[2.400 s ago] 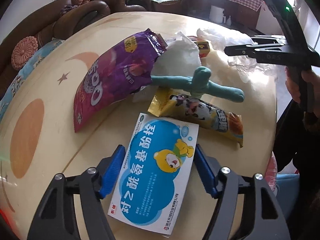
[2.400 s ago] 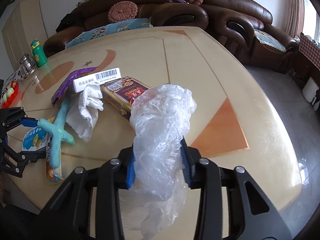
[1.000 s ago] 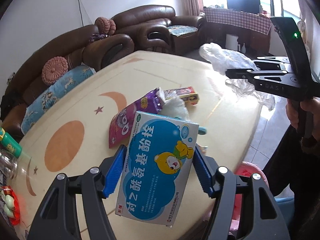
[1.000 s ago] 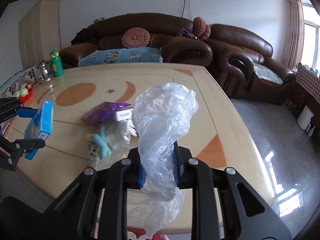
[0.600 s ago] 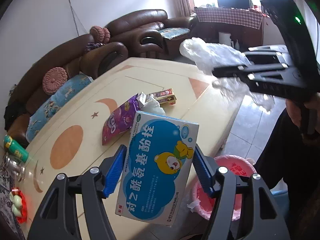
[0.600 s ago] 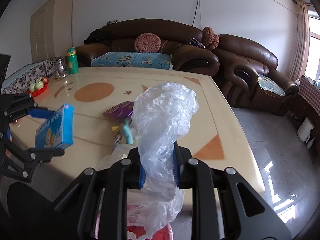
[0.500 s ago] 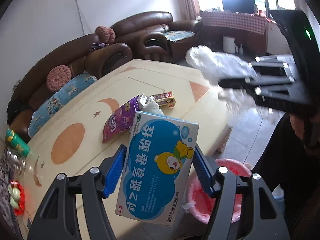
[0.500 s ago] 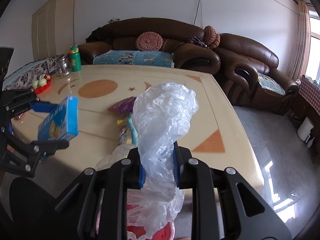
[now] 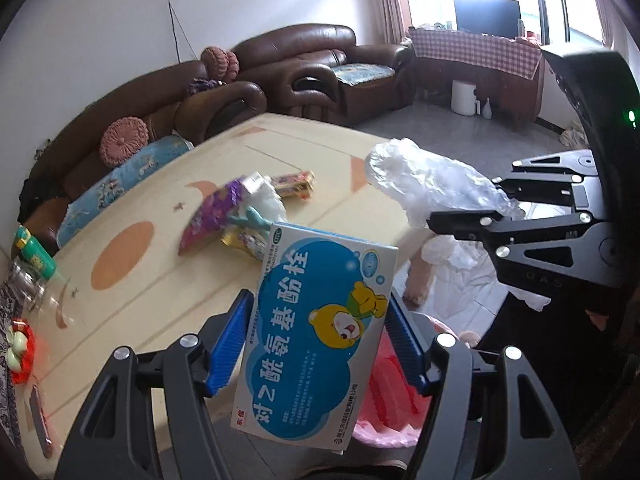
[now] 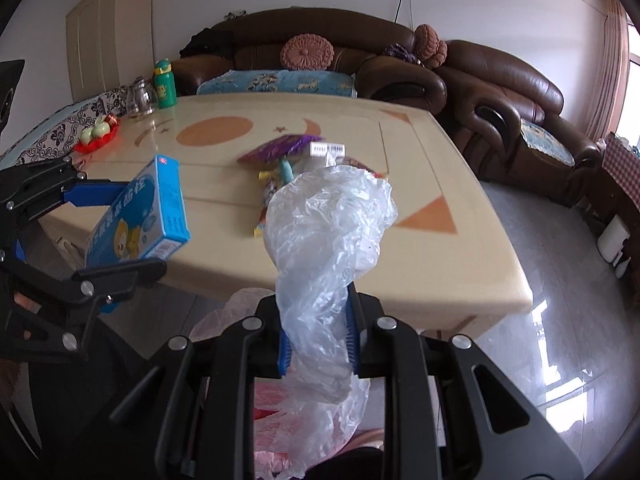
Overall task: Collect trash
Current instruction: 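Carry the plastic bag and medicine box with both grippers over the pink bin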
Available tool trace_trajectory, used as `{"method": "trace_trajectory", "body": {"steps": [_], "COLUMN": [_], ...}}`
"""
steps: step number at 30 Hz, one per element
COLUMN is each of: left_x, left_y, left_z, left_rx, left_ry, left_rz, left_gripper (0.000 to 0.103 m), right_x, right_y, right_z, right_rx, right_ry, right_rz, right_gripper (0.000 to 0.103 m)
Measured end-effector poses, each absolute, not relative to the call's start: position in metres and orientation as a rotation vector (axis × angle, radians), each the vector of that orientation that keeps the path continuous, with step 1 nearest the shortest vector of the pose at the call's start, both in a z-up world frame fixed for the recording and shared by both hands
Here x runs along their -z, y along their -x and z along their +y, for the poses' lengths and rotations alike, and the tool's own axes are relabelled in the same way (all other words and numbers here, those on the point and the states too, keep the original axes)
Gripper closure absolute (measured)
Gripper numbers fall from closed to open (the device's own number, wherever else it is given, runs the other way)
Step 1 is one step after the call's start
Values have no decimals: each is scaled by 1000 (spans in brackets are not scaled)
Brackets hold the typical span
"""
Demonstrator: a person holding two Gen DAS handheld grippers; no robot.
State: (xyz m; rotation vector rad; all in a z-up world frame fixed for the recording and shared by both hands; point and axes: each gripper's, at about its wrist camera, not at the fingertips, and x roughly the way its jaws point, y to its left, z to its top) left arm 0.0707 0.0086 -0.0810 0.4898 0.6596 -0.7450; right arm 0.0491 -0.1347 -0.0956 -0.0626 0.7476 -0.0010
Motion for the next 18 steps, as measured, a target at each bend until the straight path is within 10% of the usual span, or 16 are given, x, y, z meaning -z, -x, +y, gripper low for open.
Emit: {"method": "trace_trajectory", "body": {"steps": [18], "left_x": [130], "left_y": [-52], "left_z": [-1], "left_rx": [705], "left_ry": [-394], "left_rz": [773], "left_gripper": [39], "right_x": [142], "right_y": [-24], "right_z": [-137], "right_rx": [0], "right_ry": [59], "right_rz": [861], "right_gripper": [81]}}
